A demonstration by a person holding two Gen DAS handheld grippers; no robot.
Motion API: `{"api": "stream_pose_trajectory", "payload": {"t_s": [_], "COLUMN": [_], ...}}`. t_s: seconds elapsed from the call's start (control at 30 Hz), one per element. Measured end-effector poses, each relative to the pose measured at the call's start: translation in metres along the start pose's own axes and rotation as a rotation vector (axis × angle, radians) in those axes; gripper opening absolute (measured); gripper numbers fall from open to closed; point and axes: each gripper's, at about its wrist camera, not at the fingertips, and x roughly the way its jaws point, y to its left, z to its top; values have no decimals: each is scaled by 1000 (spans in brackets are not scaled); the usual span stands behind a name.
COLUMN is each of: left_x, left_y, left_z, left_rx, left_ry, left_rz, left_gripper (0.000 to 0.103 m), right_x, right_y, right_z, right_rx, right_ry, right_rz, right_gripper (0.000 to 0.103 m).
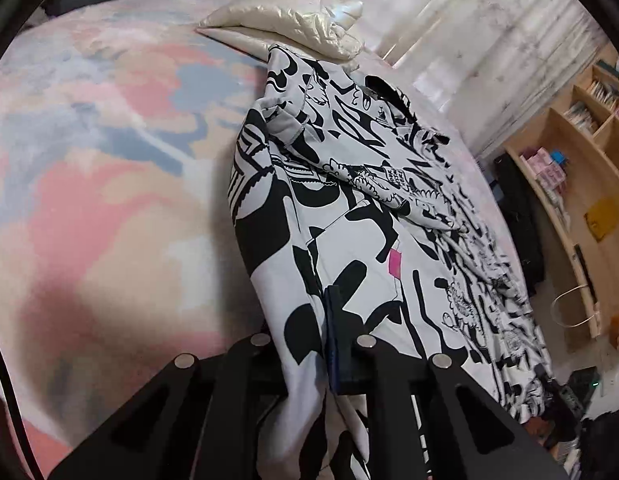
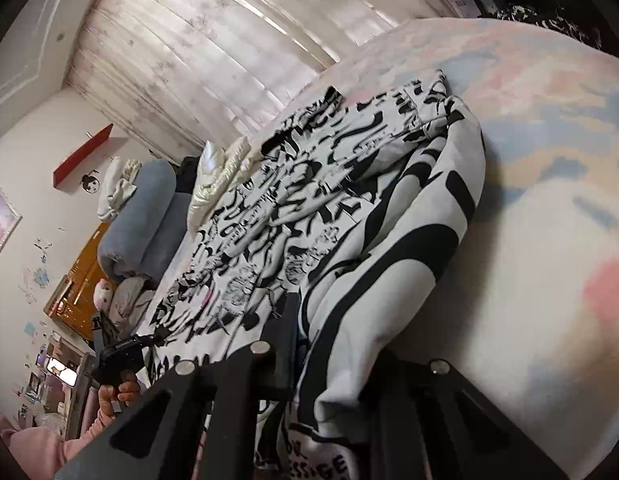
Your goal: Fold large clothes
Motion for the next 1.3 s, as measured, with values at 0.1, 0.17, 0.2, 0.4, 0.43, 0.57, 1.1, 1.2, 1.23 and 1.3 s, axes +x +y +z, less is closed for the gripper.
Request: {"api": "stream_pose_trajectory", "payload": {"t_s": [0.1,0.17,0.2,0.4,0.43,0.57,1.1,1.2,1.23,1.3], "left_x": [-6,-12,-15,-24,-22,-20,44,81,91,113], "left_y": [-11,-16,-17,-15,-16,-12,-43,-43,-41,-36], "left_z": [0,0,-1,6,9,31,191,227,235,254], "left_rx": [33,43,45,15,2,-69,-192,-236,-246,-292], "left_ry": [-6,-9,-8,28,35,60,-13,-4,-2,-11], "left_rz": [31,40,42,35,28,-44,-181,-166,-165,-172], "left_gripper": [7,7,7,6,6,6,9,12,17,29], "right_x": [-6,-9,-12,-24,-27,-32,27,59,74,100], "right_y": [4,6,7,11,12,9,7,0,-4,-17], "right_z": [0,-2,-3,-5,-5,2,157,195,211,235], "right_rx": [-12,-17,-21,-28,-27,12,183,207,227,304], "right_ry": [-9,-7,-6,5,8,15,-96,-83,-73,-67], "right_rz": [3,7,8,26,27,43,191,148,127,106], "right_gripper": [10,10,10,10,10,10,16,21,30,63]}}
